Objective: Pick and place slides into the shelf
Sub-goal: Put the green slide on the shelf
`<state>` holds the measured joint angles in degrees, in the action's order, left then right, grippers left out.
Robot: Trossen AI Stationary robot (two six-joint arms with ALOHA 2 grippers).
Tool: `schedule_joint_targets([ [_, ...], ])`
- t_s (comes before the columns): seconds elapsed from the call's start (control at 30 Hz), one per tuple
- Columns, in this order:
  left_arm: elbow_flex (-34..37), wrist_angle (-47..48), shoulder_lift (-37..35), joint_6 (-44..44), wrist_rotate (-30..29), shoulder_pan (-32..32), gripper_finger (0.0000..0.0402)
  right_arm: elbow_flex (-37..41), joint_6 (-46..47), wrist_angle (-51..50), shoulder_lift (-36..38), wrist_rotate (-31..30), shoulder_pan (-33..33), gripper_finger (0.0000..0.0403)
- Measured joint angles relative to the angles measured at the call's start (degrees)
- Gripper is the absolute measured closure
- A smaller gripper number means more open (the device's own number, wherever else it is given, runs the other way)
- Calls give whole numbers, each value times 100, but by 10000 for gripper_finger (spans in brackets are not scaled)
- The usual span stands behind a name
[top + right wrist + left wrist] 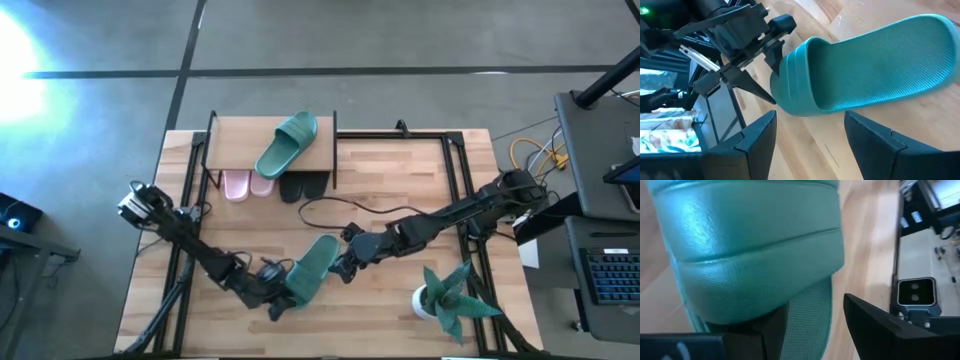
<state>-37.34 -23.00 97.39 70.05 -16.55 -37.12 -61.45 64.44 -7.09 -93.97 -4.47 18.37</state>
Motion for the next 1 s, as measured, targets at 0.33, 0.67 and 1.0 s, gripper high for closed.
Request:
schedule_joint_targets([
  [0.33,-724,4315,-713,306,114,108,222,0,-280,-11,0,-19,13,179],
  [0.67,-877,7679,-1518,1393,-713,263,222,0,-340,-20,0,-327,11,179],
  [1.0,-846,6183,-2620,464,-1446,244,222,2,-356,-16,0,-655,-29,179],
])
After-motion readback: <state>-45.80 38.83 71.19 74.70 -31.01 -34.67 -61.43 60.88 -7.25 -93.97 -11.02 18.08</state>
